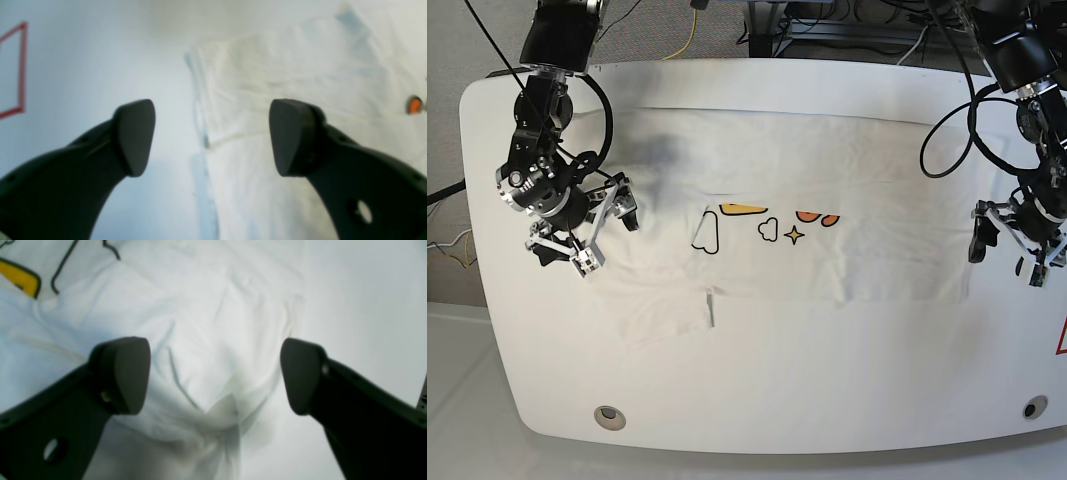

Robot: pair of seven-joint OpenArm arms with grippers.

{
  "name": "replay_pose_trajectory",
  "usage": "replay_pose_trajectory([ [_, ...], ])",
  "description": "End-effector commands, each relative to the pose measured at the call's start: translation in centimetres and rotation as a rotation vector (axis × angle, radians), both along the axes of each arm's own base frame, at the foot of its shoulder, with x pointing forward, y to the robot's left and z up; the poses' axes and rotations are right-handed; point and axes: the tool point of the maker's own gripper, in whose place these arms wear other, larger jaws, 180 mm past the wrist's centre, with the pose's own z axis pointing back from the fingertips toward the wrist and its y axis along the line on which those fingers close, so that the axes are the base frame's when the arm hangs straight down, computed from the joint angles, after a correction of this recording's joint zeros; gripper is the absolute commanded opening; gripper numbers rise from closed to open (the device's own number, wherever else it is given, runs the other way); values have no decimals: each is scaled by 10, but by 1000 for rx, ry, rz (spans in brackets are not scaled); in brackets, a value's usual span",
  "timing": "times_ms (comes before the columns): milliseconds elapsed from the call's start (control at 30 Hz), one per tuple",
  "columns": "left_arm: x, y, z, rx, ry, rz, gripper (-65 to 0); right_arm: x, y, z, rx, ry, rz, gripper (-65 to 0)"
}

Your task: Fold the T-shirt properly

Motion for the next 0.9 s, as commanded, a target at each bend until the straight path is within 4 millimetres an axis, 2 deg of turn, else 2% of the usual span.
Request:
replay_pose_trajectory([
  [0,15,-2,11,27,-48,-11,-126,15,-5,18,3,-60,-3,-76],
  [200,29,2,0,42,-35,-2,-126,29,-14,18,4,-50,-19,-77],
  [400,29,6,-28,-26,-4,16,-126,39,-19,16,18,-39,-32,-77],
  [633,38,16,-38,-75,24,51,-126,48,-35,17,-28,-27,-55,-77],
  [867,48,28,-44,-139,43,100,-126,51,-43,19,-85,-26,-66,-77],
])
